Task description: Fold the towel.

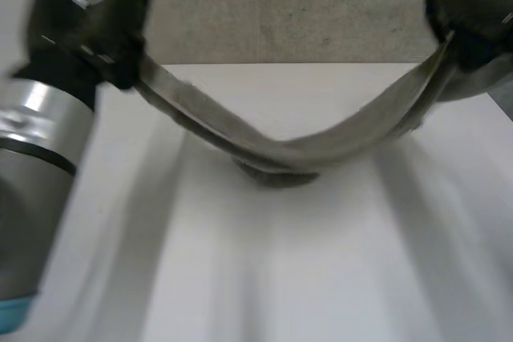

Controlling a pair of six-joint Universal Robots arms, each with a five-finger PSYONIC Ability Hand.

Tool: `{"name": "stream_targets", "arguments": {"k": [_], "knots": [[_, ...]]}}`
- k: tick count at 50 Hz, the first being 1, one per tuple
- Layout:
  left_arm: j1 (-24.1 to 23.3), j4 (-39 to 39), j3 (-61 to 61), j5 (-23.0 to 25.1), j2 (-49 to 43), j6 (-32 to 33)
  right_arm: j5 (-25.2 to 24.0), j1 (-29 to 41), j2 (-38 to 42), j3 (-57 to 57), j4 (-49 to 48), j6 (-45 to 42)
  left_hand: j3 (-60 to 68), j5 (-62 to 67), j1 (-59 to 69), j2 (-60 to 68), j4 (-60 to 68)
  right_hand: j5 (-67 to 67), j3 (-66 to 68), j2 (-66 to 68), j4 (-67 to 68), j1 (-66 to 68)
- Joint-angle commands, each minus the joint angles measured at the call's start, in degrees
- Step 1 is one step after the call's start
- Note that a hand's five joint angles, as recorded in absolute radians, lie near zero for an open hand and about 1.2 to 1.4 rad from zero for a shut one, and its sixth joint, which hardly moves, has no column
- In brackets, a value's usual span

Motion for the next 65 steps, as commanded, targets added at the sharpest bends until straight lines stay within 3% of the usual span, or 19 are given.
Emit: {"name": "stream_targets", "arguments": {"k": [1,5,9,15,18,20,21,23,24,26,27,28,32,35,39,45,50,55,65], "knots": [[5.1,-2.8,0.8,0.2,4.4,-6.0,-0.1,-1.5,-4.2,-2.7,3.1,-4.4,-8.4,-13.8,-0.7,-4.5,1.0,3.7,3.6,4.7,3.5,3.3],[8.8,-4.0,-0.5,0.6,3.2,-6.5,-0.9,-1.0,0.6,0.4,4.6,-14.0,-8.4,-13.8,-0.7,-4.5,1.0,3.7,3.6,4.7,3.5,3.3],[10.6,-5.0,-1.0,1.9,-5.1,-6.6,-0.2,1.8,8.4,1.9,4.6,-21.8,-8.4,-13.8,-0.7,-4.5,1.0,3.7,3.6,4.7,3.5,3.3],[10.4,-4.7,1.2,4.2,-13.2,-6.4,0.7,3.4,16.5,-0.8,3.1,-24.3,-8.4,-13.8,-0.7,-4.5,1.0,3.7,3.6,4.7,3.5,3.3],[10.5,-4.7,8.1,5.2,-18.3,-6.6,2.1,4.1,21.0,-6.3,-1.4,-24.0,-8.4,-13.8,-0.7,-4.5,1.0,3.7,3.6,4.7,3.5,3.3],[10.4,-4.7,18.2,5.3,-22.1,-6.6,3.2,5.3,24.2,-11.7,-11.3,-24.0,-8.4,-13.8,-0.7,-4.5,1.0,3.7,3.6,4.7,3.5,3.3],[10.4,-4.7,18.3,5.3,-22.1,-6.6,3.2,5.3,24.2,-11.7,-11.4,-24.0,-8.4,-13.8,-0.7,-4.5,1.0,3.7,3.6,4.7,3.5,3.3],[10.2,-4.2,29.5,5.0,-24.4,-7.4,4.4,6.7,24.5,-14.5,-27.9,-23.5,-8.4,-13.8,-0.7,-4.5,1.0,3.7,3.6,4.7,3.5,3.3],[10.2,-4.2,29.5,5.0,-24.4,-7.4,4.4,6.7,24.5,-14.5,-28.0,-23.5,-8.4,-13.8,-0.7,-4.5,1.0,3.7,3.6,4.7,3.5,3.3],[10.7,-1.2,39.2,4.5,-25.2,-10.3,5.9,7.6,24.3,-12.7,-46.4,-21.9,-8.4,-13.8,-0.7,-4.5,1.0,3.7,3.6,4.7,3.5,3.3],[10.7,-1.1,39.2,4.5,-25.2,-10.3,5.9,7.6,24.3,-12.6,-46.5,-21.8,-8.4,-13.8,-0.7,-4.5,1.0,3.7,3.6,4.7,3.5,3.3],[11.0,1.7,42.0,4.0,-25.1,-12.9,6.3,8.0,23.3,-10.8,-52.9,-20.5,-8.4,-13.8,-0.7,-4.5,1.0,3.7,3.6,4.7,3.5,3.3],[12.7,7.3,43.4,2.6,-24.2,-17.9,6.5,8.5,19.1,-7.9,-55.3,-17.5,-8.4,-13.8,-0.7,-4.5,1.0,3.7,3.6,4.7,3.5,3.3],[13.8,9.8,42.5,2.2,-24.0,-20.9,6.5,8.4,16.2,-5.8,-50.6,-15.3,-8.4,-13.8,-0.7,-4.5,1.0,3.7,3.6,4.7,3.5,3.3],[14.1,8.2,32.7,3.0,-22.0,-23.6,5.4,7.7,16.0,-3.1,-40.5,-12.0,-8.4,-13.8,-0.7,-4.5,1.0,3.7,3.6,4.7,3.5,3.3],[14.6,11.0,16.7,5.0,-19.7,-24.2,2.7,7.6,16.0,6.1,-33.0,-11.2,-8.4,-13.8,-0.7,-4.5,1.0,3.7,3.6,4.7,3.5,3.3],[18.1,22.1,-3.9,8.8,-18.9,-23.9,-0.4,7.5,16.1,15.0,-33.1,-11.3,-8.4,-13.8,-0.7,-4.5,1.0,3.7,3.6,4.7,3.5,3.3],[21.1,28.1,-15.2,12.6,-18.9,-23.7,-2.2,7.6,16.3,23.2,-33.1,-11.4,-8.4,-13.8,-0.7,-4.5,1.0,3.7,3.6,4.7,3.5,3.3],[23.0,29.2,-24.8,16.5,-18.7,-23.6,-3.0,7.7,20.6,30.3,-34.0,-10.9,-8.4,-13.8,-0.7,-4.5,1.0,3.7,3.6,4.7,3.5,3.3]]}}
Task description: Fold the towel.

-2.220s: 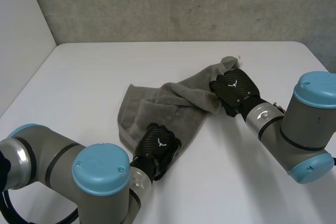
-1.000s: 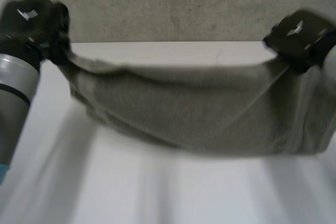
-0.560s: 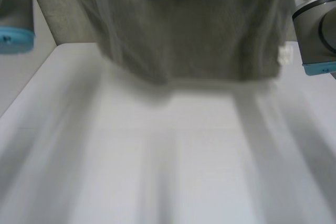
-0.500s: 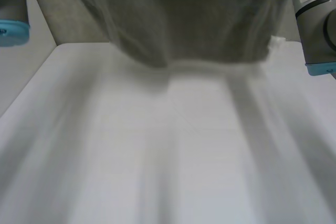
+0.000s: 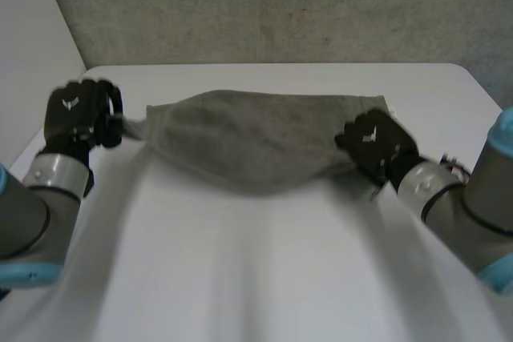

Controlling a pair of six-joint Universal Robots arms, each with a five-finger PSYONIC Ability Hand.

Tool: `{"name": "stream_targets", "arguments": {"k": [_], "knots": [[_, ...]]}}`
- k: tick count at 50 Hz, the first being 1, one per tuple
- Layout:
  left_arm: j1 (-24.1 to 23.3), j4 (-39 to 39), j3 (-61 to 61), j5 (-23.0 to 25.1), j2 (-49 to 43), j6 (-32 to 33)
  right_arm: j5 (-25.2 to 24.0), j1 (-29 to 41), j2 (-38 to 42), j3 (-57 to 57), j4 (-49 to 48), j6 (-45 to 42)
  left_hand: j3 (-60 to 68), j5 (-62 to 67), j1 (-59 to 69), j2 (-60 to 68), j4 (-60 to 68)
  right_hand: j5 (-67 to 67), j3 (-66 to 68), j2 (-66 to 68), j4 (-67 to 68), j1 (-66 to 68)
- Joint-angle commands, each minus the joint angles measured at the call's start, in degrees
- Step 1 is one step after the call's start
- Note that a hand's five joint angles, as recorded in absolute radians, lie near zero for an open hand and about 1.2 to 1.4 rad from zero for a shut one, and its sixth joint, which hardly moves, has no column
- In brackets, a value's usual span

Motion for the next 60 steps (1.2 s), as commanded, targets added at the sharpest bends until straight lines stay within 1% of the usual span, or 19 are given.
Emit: {"name": "stream_targets", "arguments": {"k": [1,5,6,7,8,9,10,11,12,13,15,18,21,23,26,37,42,45,60], "knots": [[1.0,0.1,-4.8,1.9,0.2,0.0,0.2,0.1,3.3,2.9,-0.8,0.3,-8.6,-13.7,-0.6,-5.2,1.0,3.7,3.6,4.5,3.2,3.3],[2.8,0.1,-4.9,2.0,0.2,0.0,0.3,0.1,3.8,2.7,-0.7,0.9,-8.6,-13.7,-0.6,-5.2,1.0,3.7,3.6,4.5,3.2,3.3],[2.8,0.1,-4.9,2.0,0.2,0.0,0.3,0.1,3.8,2.8,-0.8,2.0,-8.6,-13.7,-0.6,-5.2,1.0,-1.9,-2.0,-1.1,-2.4,-2.3],[3.2,0.1,-4.8,2.0,0.2,0.0,0.4,-0.2,3.8,2.8,-0.8,3.7,-8.6,-13.7,-0.6,-5.2,1.0,-15.0,-15.0,-14.2,-15.5,-15.4],[3.2,0.1,-4.8,2.0,0.2,0.0,0.4,-0.2,3.8,2.8,-0.8,3.7,-8.6,-13.7,-0.6,-5.2,1.0,-15.1,-15.2,-14.3,-15.6,-15.5],[3.9,0.1,-4.9,2.0,0.2,-0.1,0.4,-0.4,3.8,2.7,-0.8,5.9,-8.6,-13.7,-0.6,-5.2,1.0,-31.6,-31.7,-30.8,-32.1,-32.0],[3.9,0.1,-4.9,2.0,0.2,-0.1,0.4,-1.0,3.8,2.8,-0.8,8.5,-8.6,-13.7,-0.6,-5.2,1.0,-40.9,-41.0,-40.1,-41.4,-41.3],[4.8,0.1,-5.0,2.0,0.2,-0.2,0.4,-1.0,3.8,2.8,-0.8,8.5,-8.6,-13.7,-0.6,-5.2,1.0,-41.0,-41.1,-40.2,-41.5,-41.4],[5.6,0.1,-5.0,2.0,0.2,-0.2,0.5,-1.8,3.8,2.8,-0.9,11.0,-8.6,-13.7,-0.6,-5.2,1.0,-41.2,-41.2,-40.4,-41.7,-41.6],[5.6,0.1,-5.0,2.0,0.2,-0.2,0.5,-1.8,3.8,2.8,-0.9,11.0,-8.6,-13.7,-0.6,-5.2,1.0,-41.2,-41.2,-40.4,-41.7,-41.6],[6.7,0.1,-5.2,2.1,0.2,-0.2,0.5,-3.0,3.9,2.8,-1.4,15.5,-8.6,-13.7,-0.6,-5.2,1.0,-42.5,-42.6,-41.7,-43.0,-42.9],[7.3,0.1,-5.2,2.1,0.2,-0.2,1.3,-4.1,3.8,2.8,-2.2,18.0,-8.6,-13.7,-0.6,-5.2,1.0,-42.7,-42.8,-41.9,-43.2,-43.1],[8.0,0.2,-5.2,2.1,0.3,-0.2,2.2,-4.2,3.8,2.9,-2.7,18.2,-8.6,-13.7,-0.6,-5.2,1.0,-42.5,-42.6,-41.7,-43.0,-42.9],[8.4,0.2,-5.2,2.1,0.3,-0.2,4.4,-4.3,3.8,2.7,-3.7,18.2,-8.6,-13.7,-0.6,-5.2,1.0,-42.5,-42.6,-41.7,-43.0,-42.9],[8.4,0.2,-5.4,2.1,0.3,-0.2,6.1,-4.4,3.9,2.5,-3.7,18.0,-8.6,-13.7,-0.6,-5.2,1.0,-42.7,-42.8,-41.9,-43.2,-43.1],[8.1,0.3,-6.5,2.2,1.0,-0.1,6.3,-4.5,3.8,3.1,-1.8,17.9,-8.6,-13.7,-0.6,-5.2,1.0,-41.7,-41.8,-40.9,-42.2,-42.1],[7.8,0.4,-6.7,2.2,1.1,-0.1,5.8,-4.5,3.8,3.4,4.2,17.9,-8.6,-13.7,-0.6,-5.2,1.0,-41.5,-41.6,-40.7,-42.0,-41.9],[7.7,0.4,-6.7,2.2,1.0,-0.1,5.7,-4.5,3.9,3.6,5.1,17.8,-8.6,-13.7,-0.6,-5.2,1.0,-41.2,-41.2,-40.4,-41.7,-41.6],[7.6,0.4,-6.8,2.2,1.1,0.0,6.5,-5.8,3.9,3.7,2.2,17.8,-8.6,-13.7,-0.6,-5.2,1.0,-37.0,-37.1,-36.2,-37.5,-37.4]]}}
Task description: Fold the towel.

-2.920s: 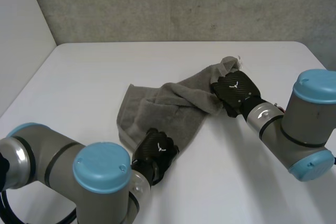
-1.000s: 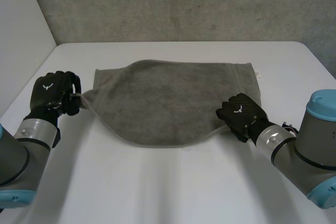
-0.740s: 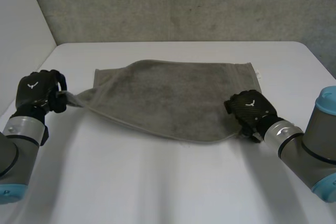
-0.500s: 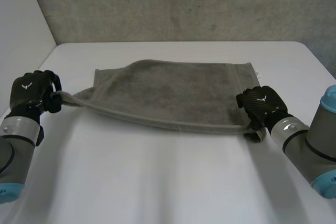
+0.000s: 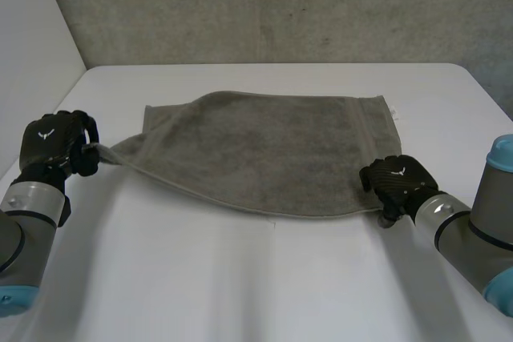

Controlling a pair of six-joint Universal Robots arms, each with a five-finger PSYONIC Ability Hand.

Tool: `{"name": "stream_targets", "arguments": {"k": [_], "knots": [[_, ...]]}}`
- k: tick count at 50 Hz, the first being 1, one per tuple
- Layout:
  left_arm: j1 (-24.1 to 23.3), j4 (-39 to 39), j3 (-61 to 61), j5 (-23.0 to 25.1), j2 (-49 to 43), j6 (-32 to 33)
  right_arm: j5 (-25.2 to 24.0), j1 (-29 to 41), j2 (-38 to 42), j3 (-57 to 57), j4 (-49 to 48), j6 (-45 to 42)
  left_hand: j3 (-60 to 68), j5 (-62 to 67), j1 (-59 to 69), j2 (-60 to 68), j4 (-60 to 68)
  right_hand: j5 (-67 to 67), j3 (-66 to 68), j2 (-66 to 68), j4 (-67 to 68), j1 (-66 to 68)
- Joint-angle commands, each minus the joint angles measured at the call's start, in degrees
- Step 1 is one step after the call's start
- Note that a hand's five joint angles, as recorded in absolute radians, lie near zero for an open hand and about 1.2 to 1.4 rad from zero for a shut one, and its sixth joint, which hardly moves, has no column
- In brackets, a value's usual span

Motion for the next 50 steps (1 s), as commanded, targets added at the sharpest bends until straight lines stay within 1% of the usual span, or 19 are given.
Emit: {"name": "stream_targets", "arguments": {"k": [1,7,12,19,28,39,50], "knots": [[0.0,0.0,0.0,0.0,0.0,0.0,0.3,-1.4,0.0,0.0,-2.0,0.0,-8.6,-13.7,-0.6,-5.2,1.0,2.9,3.7,2.4,3.9,3.4],[0.0,0.0,0.1,0.0,0.0,-0.1,0.4,-2.5,0.2,-0.3,-2.8,-0.1,-8.6,-13.7,-0.6,-5.2,1.0,5.5,6.3,5.0,6.5,5.9],[0.0,0.0,0.1,0.0,0.0,0.0,0.4,-3.8,3.5,-2.0,-3.0,-0.2,-8.6,-13.7,-0.6,-5.2,1.0,5.6,6.4,5.1,6.6,6.1],[0.1,0.1,0.1,0.0,0.0,0.0,0.5,-5.3,4.0,-2.8,-2.9,-0.1,-8.6,-13.7,-0.6,-5.2,1.0,6.0,6.8,5.5,7.0,6.4],[0.0,0.1,0.0,-0.1,0.0,0.0,0.5,-4.8,4.1,-2.8,-1.8,0.0,-8.6,-13.7,-0.6,-5.2,1.0,8.5,9.3,8.0,9.5,8.9],[0.1,0.1,0.0,0.0,0.1,0.0,0.3,-5.0,4.0,-2.7,1.2,0.5,-8.6,-13.7,-0.6,-5.2,1.0,8.2,9.0,7.7,9.1,8.6],[0.1,0.1,0.0,0.0,0.1,-0.1,0.4,-5.1,4.0,-2.5,1.4,0.5,-8.6,-13.7,-0.6,-5.2,1.0,8.0,8.8,7.5,9.0,8.4]]}}
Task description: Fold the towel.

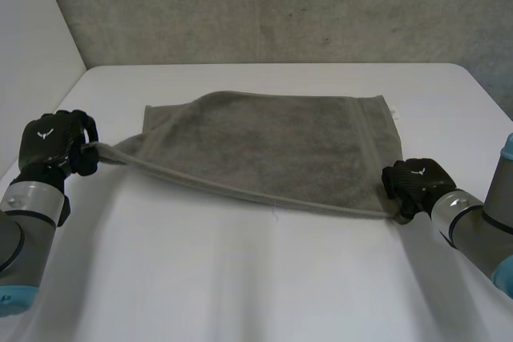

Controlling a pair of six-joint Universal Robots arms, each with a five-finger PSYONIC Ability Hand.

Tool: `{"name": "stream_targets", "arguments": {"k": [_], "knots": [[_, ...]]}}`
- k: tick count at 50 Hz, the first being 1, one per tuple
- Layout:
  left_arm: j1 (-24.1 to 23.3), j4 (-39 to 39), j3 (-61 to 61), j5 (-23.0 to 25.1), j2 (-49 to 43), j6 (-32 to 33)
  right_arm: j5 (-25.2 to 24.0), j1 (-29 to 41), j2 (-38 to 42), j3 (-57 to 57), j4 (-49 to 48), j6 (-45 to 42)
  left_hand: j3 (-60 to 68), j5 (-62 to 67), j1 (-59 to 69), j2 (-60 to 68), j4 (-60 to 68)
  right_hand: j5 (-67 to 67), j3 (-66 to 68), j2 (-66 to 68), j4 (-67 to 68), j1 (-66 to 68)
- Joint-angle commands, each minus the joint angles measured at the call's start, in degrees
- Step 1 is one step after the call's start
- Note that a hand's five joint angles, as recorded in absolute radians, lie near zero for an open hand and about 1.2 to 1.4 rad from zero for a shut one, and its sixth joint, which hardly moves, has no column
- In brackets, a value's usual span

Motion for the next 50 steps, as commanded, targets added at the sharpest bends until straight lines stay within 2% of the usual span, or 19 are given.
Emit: {"name": "stream_targets", "arguments": {"k": [1,7,11,12,13,19,24,26,30,32,34,38,42,44,45,46,47,50], "knots": [[0.0,0.0,0.0,0.1,0.0,0.0,0.1,-0.1,0.0,0.2,0.0,0.1,-8.6,-13.7,-0.6,-5.2,1.0,-0.1,-0.1,0.2,0.1,0.2],[0.0,0.0,0.0,0.0,0.0,0.0,-0.4,0.0,0.0,0.3,-0.1,0.1,-8.6,-13.7,-0.6,-5.2,1.0,1.1,1.1,1.4,1.2,1.4],[-0.1,0.0,0.0,0.1,0.0,0.0,-0.7,-0.2,0.0,0.2,-0.1,0.1,-8.6,-13.7,-0.6,-5.2,1.0,8.8,8.8,9.1,9.0,9.1],[-0.1,0.0,0.0,0.1,0.0,0.0,-0.7,-0.3,0.0,0.1,-0.1,0.1,-8.6,-13.7,-0.6,-5.2,1.0,16.5,16.5,16.8,16.6,16.8],[-0.1,0.1,0.0,0.0,0.0,0.0,-0.8,-0.3,0.0,0.0,-0.2,0.2,-8.6,-13.7,-0.6,-5.2,1.0,33.2,33.2,33.5,33.4,33.5],[-0.1,-0.1,0.0,0.0,0.1,0.0,-0.8,-0.4,-1.4,-0.2,-1.1,0.8,-8.6,-13.7,-0.6,-5.2,1.0,34.5,34.5,34.8,34.6,34.8],[0.0,-0.6,0.0,-0.1,2.1,-0.2,-1.8,-2.1,-10.9,-0.7,-1.5,7.5,-8.6,-13.7,-0.6,-5.2,1.0,34.5,34.5,34.8,34.6,34.8],[-0.1,-0.6,0.0,-0.1,3.1,-0.3,-2.8,-2.4,-12.3,-0.7,-1.3,9.3,-8.6,-13.7,-0.6,-5.2,1.0,34.5,34.5,34.8,34.6,34.8],[-0.9,-1.3,-0.3,-0.2,6.2,-0.9,-4.3,-2.3,-15.8,-0.7,-0.9,10.9,-8.6,-13.7,-0.6,-5.2,1.0,34.5,34.5,34.8,34.6,34.8],[-1.5,-1.6,-0.6,-0.2,7.3,-0.9,-5.2,-2.4,-21.4,0.1,-1.5,11.1,-8.6,-13.7,-0.6,-5.2,1.0,34.5,34.5,34.8,34.6,34.8],[-2.0,-1.6,-0.9,-0.2,7.9,-0.9,-5.4,-2.3,-22.6,0.4,-1.5,11.4,-8.6,-13.7,-0.6,-5.2,1.0,34.5,34.5,34.8,34.6,34.8],[-3.0,-1.7,-1.6,-0.2,8.5,-0.8,-6.1,-2.0,-21.3,0.8,-0.5,11.2,-8.6,-13.7,-0.6,-5.2,1.0,34.5,34.5,34.8,34.6,34.8],[-3.2,-1.6,-1.7,-0.1,7.9,-0.5,-6.3,-1.6,-12.9,1.4,-0.4,8.4,-8.6,-13.7,-0.6,-5.2,1.0,34.5,34.5,34.8,34.6,34.8],[-3.2,-1.6,-1.7,0.0,7.5,-0.5,-5.7,-1.6,-10.4,1.2,-0.3,6.1,-8.6,-13.7,-0.6,-5.2,1.0,30.5,30.5,30.8,30.7,30.8],[-3.2,-1.6,-1.7,0.0,7.5,-0.5,-5.3,-1.7,-8.3,1.0,-0.4,3.4,-8.6,-13.7,-0.6,-5.2,1.0,6.4,6.4,6.7,6.5,6.7],[-3.1,-1.5,-1.7,0.0,7.3,-0.5,-5.3,-1.7,-8.3,1.0,-0.4,3.4,-8.6,-13.7,-0.6,-5.2,1.0,6.1,6.1,6.5,6.3,6.4],[-3.1,-1.5,-1.7,0.0,7.3,-0.5,-4.8,-1.8,-6.8,0.9,-0.4,1.2,-8.6,-13.7,-0.6,-5.2,1.0,-10.7,-10.7,-10.4,-10.5,-10.4],[-3.1,-1.4,-1.7,0.0,6.3,-0.3,-3.5,-1.9,-5.2,0.8,-0.4,-1.5,-8.6,-13.7,-0.6,-5.2,1.0,-13.5,-13.6,-13.2,-13.4,-13.3]]}}
